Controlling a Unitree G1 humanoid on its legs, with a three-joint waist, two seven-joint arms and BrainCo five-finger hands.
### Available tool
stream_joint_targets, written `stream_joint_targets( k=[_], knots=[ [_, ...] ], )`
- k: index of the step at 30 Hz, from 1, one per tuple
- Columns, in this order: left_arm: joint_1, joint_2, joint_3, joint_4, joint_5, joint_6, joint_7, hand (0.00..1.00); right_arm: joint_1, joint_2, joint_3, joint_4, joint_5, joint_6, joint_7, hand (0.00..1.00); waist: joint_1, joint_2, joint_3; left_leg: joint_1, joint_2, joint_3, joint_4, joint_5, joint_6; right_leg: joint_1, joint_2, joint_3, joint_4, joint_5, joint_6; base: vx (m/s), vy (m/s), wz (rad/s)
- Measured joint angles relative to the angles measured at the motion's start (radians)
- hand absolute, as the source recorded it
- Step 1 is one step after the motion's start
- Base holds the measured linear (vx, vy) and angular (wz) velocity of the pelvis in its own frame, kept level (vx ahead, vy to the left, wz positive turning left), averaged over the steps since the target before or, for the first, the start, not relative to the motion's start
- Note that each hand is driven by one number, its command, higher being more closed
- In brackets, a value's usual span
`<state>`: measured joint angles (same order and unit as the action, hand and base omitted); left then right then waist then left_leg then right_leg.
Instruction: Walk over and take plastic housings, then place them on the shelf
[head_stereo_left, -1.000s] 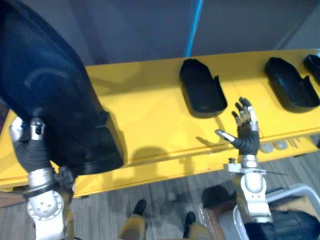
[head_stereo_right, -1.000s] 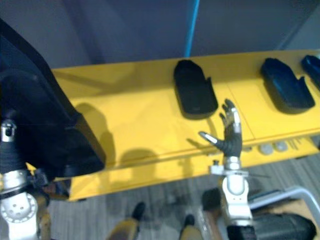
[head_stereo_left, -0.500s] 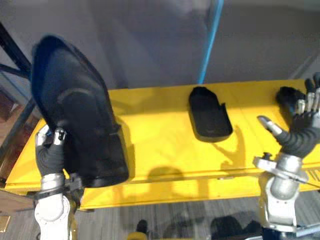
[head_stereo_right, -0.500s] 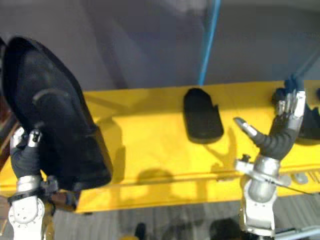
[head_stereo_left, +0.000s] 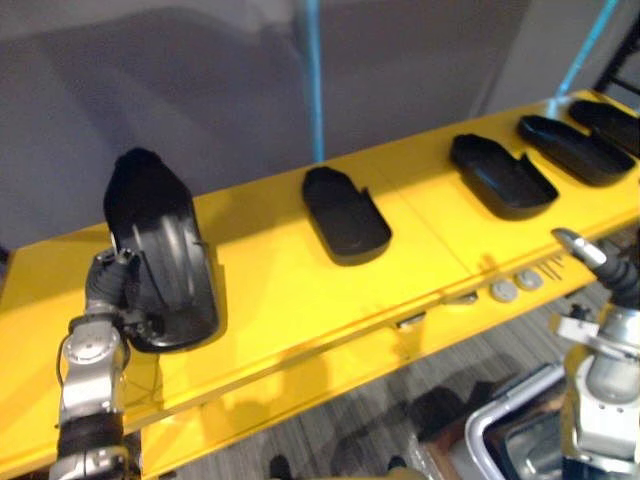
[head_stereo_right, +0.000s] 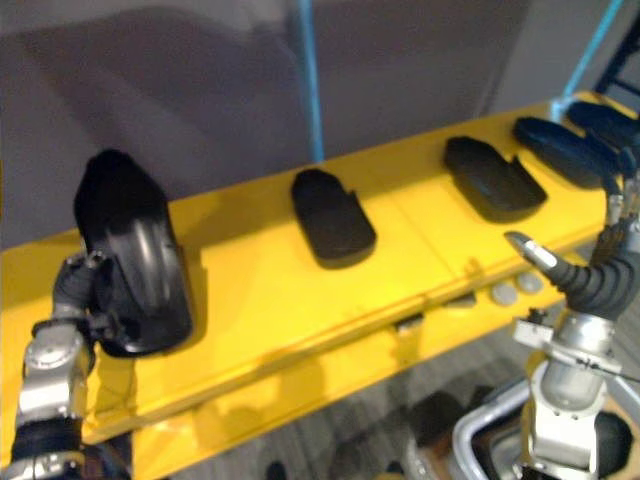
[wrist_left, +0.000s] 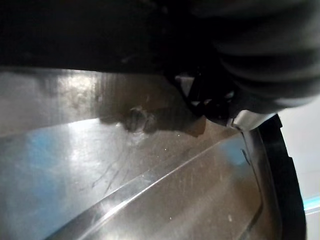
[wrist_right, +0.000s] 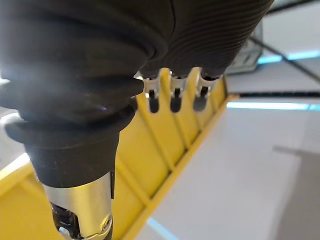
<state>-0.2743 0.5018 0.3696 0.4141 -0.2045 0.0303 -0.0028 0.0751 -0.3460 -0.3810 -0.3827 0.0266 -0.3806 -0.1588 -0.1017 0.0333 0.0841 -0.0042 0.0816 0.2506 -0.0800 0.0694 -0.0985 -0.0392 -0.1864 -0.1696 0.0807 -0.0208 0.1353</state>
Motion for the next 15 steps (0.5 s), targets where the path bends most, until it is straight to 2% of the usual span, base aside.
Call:
stream_joint_targets(
  k=[2, 5, 6, 10, 13, 15],
  knots=[
    [-0.053, 0.004, -0.003, 0.052, -0.077, -0.001, 0.001, 1.00, 0.006, -0.013, -0.005, 0.006, 0.004, 0.017, 0.039, 0.00, -0.027, 0.015, 0.008, 0.001, 0.000, 0.014, 0.000, 0.000, 0.000, -0.013, 0.000, 0.019, 0.005, 0.001, 0.000, 0.01, 0.006, -0.20],
    [-0.104, 0.006, -0.028, 0.088, -0.136, 0.003, 0.002, 1.00, 0.021, -0.040, -0.012, 0.024, 0.020, 0.019, 0.051, 0.00, -0.033, 0.031, 0.016, 0.004, 0.001, 0.032, 0.000, 0.000, 0.000, -0.025, 0.003, 0.038, 0.012, 0.001, 0.001, 0.00, -0.001, -0.17],
    [-0.123, 0.007, -0.030, 0.101, -0.149, 0.010, 0.002, 1.00, 0.021, -0.049, -0.013, 0.028, 0.022, 0.019, 0.055, 0.00, -0.044, 0.041, 0.023, 0.003, 0.001, 0.034, 0.000, 0.000, 0.000, -0.029, 0.004, 0.041, 0.015, 0.002, 0.001, -0.01, -0.005, -0.09],
    [-0.171, 0.043, -0.031, 0.143, -0.190, 0.089, 0.026, 1.00, 0.029, -0.053, -0.017, 0.032, 0.039, 0.019, 0.089, 0.00, -0.076, 0.065, 0.034, 0.008, 0.008, 0.039, 0.000, 0.000, 0.000, -0.032, 0.011, 0.055, 0.016, 0.002, -0.001, -0.01, -0.012, -0.09],
    [-0.192, 0.066, -0.031, 0.195, -0.188, 0.178, 0.048, 1.00, 0.039, -0.053, -0.021, 0.032, 0.039, 0.020, 0.114, 0.00, -0.080, 0.068, 0.035, 0.020, 0.014, 0.062, 0.000, 0.000, 0.000, -0.032, 0.019, 0.070, 0.015, 0.004, -0.003, -0.01, -0.018, -0.19],
    [-0.201, 0.067, -0.031, 0.229, -0.186, 0.210, 0.054, 1.00, 0.039, -0.053, -0.022, 0.032, 0.040, 0.027, 0.118, 0.00, -0.080, 0.069, 0.035, 0.019, 0.017, 0.063, 0.000, 0.000, 0.000, -0.034, 0.021, 0.071, 0.013, 0.005, -0.004, -0.02, -0.010, -0.06]
  ],
)
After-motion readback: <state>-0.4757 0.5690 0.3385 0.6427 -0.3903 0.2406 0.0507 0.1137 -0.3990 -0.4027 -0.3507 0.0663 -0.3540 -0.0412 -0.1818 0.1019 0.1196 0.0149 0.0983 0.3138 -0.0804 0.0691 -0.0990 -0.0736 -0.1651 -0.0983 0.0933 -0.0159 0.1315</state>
